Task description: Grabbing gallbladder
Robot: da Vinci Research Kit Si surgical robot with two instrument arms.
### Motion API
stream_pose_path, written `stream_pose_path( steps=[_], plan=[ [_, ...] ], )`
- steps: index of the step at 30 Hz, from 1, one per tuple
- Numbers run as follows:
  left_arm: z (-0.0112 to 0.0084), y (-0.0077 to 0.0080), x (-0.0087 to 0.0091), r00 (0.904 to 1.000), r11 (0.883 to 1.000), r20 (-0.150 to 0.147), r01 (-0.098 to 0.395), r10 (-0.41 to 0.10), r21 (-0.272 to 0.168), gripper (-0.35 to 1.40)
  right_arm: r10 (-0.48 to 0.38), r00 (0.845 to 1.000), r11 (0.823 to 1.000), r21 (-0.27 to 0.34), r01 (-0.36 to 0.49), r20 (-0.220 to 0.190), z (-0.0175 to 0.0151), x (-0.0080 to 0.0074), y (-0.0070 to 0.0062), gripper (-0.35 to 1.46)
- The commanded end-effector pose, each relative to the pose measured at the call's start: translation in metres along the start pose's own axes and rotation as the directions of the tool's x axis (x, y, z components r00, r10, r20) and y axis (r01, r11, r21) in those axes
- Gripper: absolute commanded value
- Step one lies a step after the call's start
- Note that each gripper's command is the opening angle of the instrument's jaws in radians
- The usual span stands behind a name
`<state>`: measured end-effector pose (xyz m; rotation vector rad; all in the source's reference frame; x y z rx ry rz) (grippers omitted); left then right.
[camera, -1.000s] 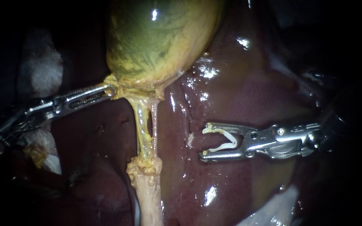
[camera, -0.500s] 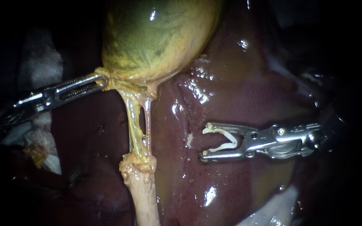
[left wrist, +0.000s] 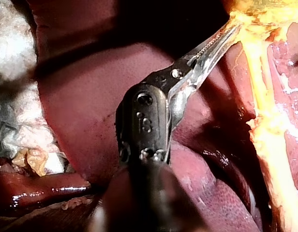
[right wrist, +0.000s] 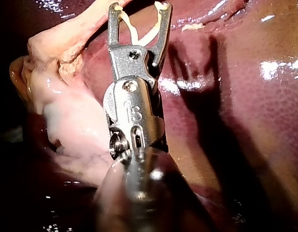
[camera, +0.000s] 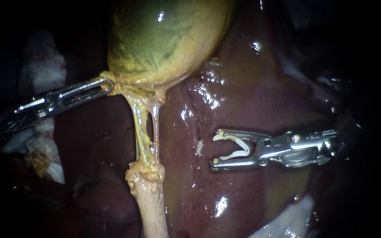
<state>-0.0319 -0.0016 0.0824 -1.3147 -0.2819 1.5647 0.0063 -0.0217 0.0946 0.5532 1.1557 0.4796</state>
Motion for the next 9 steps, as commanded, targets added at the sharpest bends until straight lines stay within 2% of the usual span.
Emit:
stream_pose_path(
  steps=[1,9],
  plan=[
    [0.0000,0.0000,0.0000,1.0000,1.000,0.000,0.000,0.000,0.001,-0.34,0.000,1.000,1.000,0.000,0.000,0.000,0.0000,0.0000,0.0000,0.59],
    [0.0001,0.0000,-0.0001,1.0000,1.000,0.000,0.000,0.000,0.002,-0.34,0.000,1.000,1.000,0.000,0.000,0.000,0.0000,0.0000,0.0000,0.59]
  ],
)
